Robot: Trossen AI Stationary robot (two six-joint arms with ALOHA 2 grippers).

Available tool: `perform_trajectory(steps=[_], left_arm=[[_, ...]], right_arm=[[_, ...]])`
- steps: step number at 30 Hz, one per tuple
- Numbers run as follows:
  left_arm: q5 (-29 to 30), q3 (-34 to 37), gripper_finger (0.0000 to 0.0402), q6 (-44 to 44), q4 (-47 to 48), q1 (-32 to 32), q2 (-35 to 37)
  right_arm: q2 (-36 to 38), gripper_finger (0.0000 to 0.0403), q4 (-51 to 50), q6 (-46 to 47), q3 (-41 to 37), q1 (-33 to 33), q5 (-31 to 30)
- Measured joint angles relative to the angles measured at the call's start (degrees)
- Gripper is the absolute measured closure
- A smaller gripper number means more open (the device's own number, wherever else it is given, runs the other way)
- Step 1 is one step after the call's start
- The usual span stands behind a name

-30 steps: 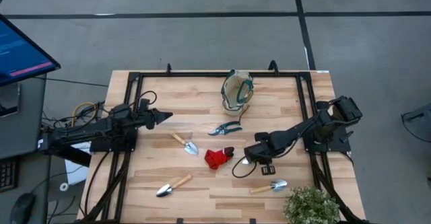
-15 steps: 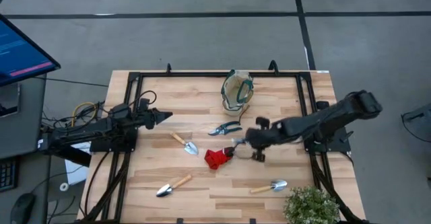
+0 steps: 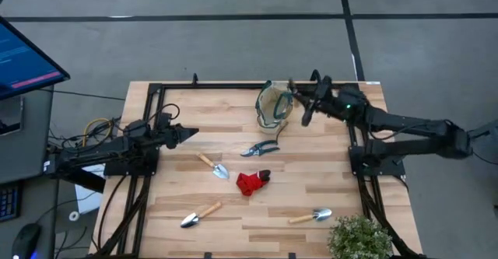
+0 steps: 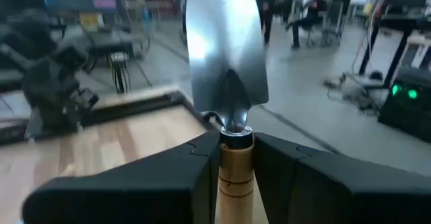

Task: Pick & Place Garden tools in Gardening bag
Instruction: Put the trowel into the side pocket of the gardening bag

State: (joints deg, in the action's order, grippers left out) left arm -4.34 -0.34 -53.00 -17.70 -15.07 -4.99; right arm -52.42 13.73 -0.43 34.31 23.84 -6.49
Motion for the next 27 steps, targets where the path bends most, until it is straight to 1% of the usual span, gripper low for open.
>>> perform_trajectory(steps=[2, 6, 8, 10, 13, 16, 20, 22, 27], left_arm=[[0.10, 0.00, 0.0387, -0.01, -0.57, 0.00, 0.02], [1.52, 0.00, 0.0387, 0.01, -0.82, 0.00, 0.00], [2.90, 0.00, 0.0387, 0.01, -0.84, 0.00, 0.00], [4.10, 0.00, 0.0387, 0.01, -0.99, 0.00, 0.00], [5.70, -0.02, 0.0387, -0.01, -1.45, 0.00, 0.00], [7.08, -0.01, 0.0387, -0.01, -1.84, 0.00, 0.00], [8.00, -0.02, 0.0387, -0.01, -2.40, 0.00, 0.00], [8.17, -0.01, 0.0387, -0.01, -2.73, 0.00, 0.00], [8.21, -0.01, 0.0387, -0.01, -3.38, 0.00, 0.00]], right_arm=[[0.24, 0.0346, 5.96, 0.48, -2.99, 5.29, 5.48], [-1.95, 0.0346, 18.12, 3.15, -8.09, 13.82, 13.75], [-4.38, 0.0346, 23.23, 4.48, -9.50, 16.59, 16.91], [-7.18, 0.0346, 29.12, 5.53, -10.70, 18.36, 18.37], [-12.21, 0.0346, 37.02, 6.99, -12.24, 19.65, 18.50], [-17.64, 0.0346, 42.01, 7.83, -12.24, 19.88, 18.42], [-25.14, 0.0346, 49.64, 7.78, -12.20, 19.91, 15.70], [-28.24, 0.0346, 53.04, 8.54, -12.20, 20.59, 14.27], [-34.34, 0.0346, 58.89, 11.64, -12.20, 22.11, 13.92]])
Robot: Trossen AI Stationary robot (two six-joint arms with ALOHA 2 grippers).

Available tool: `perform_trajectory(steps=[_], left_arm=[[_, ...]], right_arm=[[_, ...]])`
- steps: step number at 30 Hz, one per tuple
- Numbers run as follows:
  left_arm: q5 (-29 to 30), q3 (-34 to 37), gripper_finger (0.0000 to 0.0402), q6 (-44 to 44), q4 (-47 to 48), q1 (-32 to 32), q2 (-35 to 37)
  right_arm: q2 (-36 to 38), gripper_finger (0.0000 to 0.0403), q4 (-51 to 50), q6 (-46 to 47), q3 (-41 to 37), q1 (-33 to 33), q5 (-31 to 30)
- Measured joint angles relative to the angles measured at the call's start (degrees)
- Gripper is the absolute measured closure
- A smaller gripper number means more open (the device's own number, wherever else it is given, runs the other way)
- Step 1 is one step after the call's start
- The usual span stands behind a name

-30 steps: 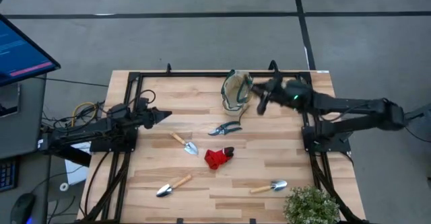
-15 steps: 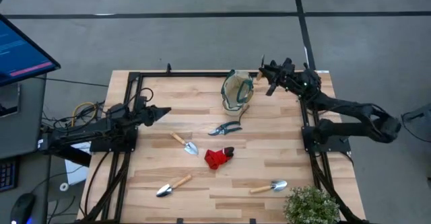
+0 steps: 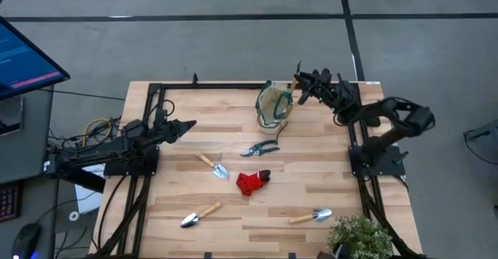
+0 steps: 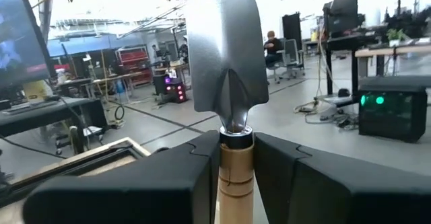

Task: Pick & Place Garden tools in Gardening bag
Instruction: Put the trowel into the side pocket of the gardening bag

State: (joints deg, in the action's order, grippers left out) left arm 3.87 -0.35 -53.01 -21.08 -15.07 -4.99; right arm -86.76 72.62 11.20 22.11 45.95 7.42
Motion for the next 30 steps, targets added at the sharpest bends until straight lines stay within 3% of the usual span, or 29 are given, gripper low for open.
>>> perform_trajectory(steps=[18, 30], left_arm=[[0.04, -0.01, 0.0387, 0.00, -0.89, 0.00, 0.00], [2.13, -0.01, 0.0387, 0.00, -1.11, 0.00, 0.00]], right_arm=[[-6.23, 0.0346, 9.79, 3.33, 0.16, -0.17, 1.83], [-6.34, 0.0346, 7.30, 3.43, 0.17, 0.33, 1.72]])
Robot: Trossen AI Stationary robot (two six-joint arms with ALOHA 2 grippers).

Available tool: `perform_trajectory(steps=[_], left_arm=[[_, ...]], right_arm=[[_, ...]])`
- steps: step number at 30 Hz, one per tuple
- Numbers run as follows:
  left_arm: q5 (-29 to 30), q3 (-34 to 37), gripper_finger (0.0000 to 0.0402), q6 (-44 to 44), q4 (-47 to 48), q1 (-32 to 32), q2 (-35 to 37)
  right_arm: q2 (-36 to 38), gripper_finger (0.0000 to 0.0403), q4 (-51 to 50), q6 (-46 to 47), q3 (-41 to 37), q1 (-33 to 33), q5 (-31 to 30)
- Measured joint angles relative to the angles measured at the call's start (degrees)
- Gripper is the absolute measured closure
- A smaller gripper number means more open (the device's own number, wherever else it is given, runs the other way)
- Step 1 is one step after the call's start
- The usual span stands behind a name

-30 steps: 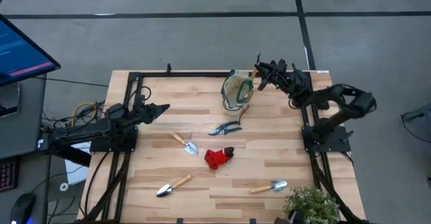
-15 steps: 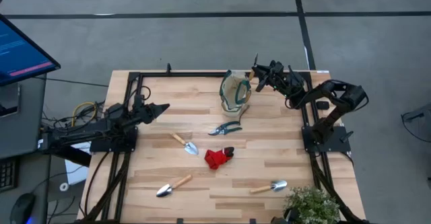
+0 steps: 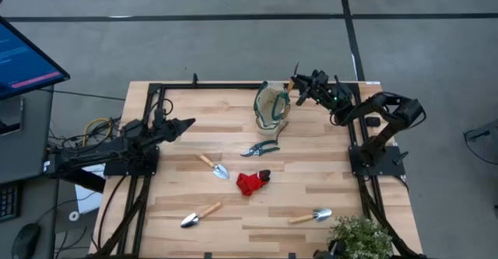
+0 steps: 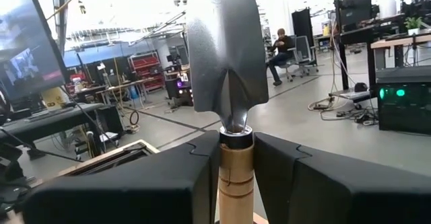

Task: Pick & Place Garden tools in Gardening bag
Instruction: Put the trowel into the side pocket of the gardening bag

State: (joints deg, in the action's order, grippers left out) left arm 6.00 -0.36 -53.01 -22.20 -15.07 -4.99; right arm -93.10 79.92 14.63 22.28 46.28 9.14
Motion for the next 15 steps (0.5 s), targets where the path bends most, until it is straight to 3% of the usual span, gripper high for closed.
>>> perform_trajectory(steps=[7, 15], left_arm=[[0.74, 0.00, 0.0387, 0.00, -0.13, 0.00, 0.00], [8.67, 0.02, 0.0387, -1.44, -4.08, 0.00, 0.00]], right_arm=[[0.00, 0.0341, -0.43, 0.01, 0.00, -0.39, -0.01], [-0.02, 0.0340, -1.61, 0.02, 2.00, -0.50, 0.43]])
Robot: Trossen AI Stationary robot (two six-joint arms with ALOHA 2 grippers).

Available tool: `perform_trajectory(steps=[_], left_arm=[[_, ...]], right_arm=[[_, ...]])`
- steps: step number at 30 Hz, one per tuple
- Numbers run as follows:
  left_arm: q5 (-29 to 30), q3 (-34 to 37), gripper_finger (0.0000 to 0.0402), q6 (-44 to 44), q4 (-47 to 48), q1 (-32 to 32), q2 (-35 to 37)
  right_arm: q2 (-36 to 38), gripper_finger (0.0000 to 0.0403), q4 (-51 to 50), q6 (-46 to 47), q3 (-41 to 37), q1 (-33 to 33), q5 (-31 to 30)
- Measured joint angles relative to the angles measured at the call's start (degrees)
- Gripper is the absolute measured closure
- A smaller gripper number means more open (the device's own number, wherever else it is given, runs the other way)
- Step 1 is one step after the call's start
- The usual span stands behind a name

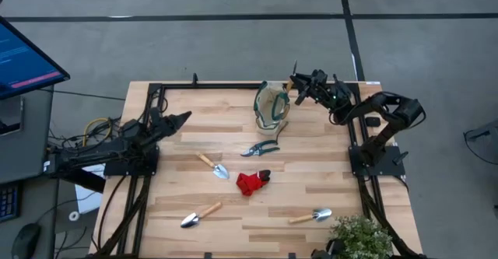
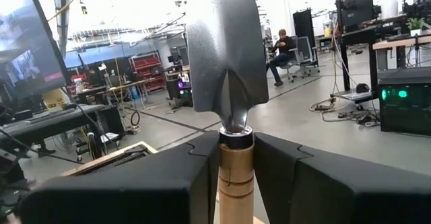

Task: Pick & Place Garden tools in Gardening bag
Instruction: Put the trowel into the side pocket of the gardening bag

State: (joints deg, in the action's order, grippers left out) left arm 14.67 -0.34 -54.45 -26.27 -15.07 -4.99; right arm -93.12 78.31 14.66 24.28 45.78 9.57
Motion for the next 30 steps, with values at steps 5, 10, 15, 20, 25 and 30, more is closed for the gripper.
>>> perform_trajectory(steps=[5, 10, 15, 20, 25, 30], left_arm=[[0.80, -0.02, 0.0397, -1.86, -1.98, -0.02, -0.83], [6.31, -0.38, 0.0396, -8.02, -5.50, -0.02, -6.06], [11.40, -6.49, 0.0396, -8.86, -6.33, -0.02, -18.63], [8.75, -17.70, 0.0398, -7.29, -6.65, -0.47, -37.59], [4.49, -25.19, 0.0398, -6.93, -5.76, -4.43, -55.31], [-1.38, -29.81, 0.0398, -6.29, -7.10, -9.47, -69.26]], right_arm=[[0.00, 0.0340, -1.39, 0.42, 1.61, 0.09, 2.40], [0.00, 0.0340, -2.18, 0.44, 1.61, 1.46, 2.44], [0.00, 0.0339, -4.16, 0.42, 1.61, 1.88, 2.46], [0.00, 0.0339, -4.77, -0.02, 1.61, 1.88, 2.57], [0.00, 0.0339, -4.71, 0.00, 1.61, 1.88, 2.98], [0.00, 0.0339, -4.69, 0.24, 1.61, 1.88, 3.95]])
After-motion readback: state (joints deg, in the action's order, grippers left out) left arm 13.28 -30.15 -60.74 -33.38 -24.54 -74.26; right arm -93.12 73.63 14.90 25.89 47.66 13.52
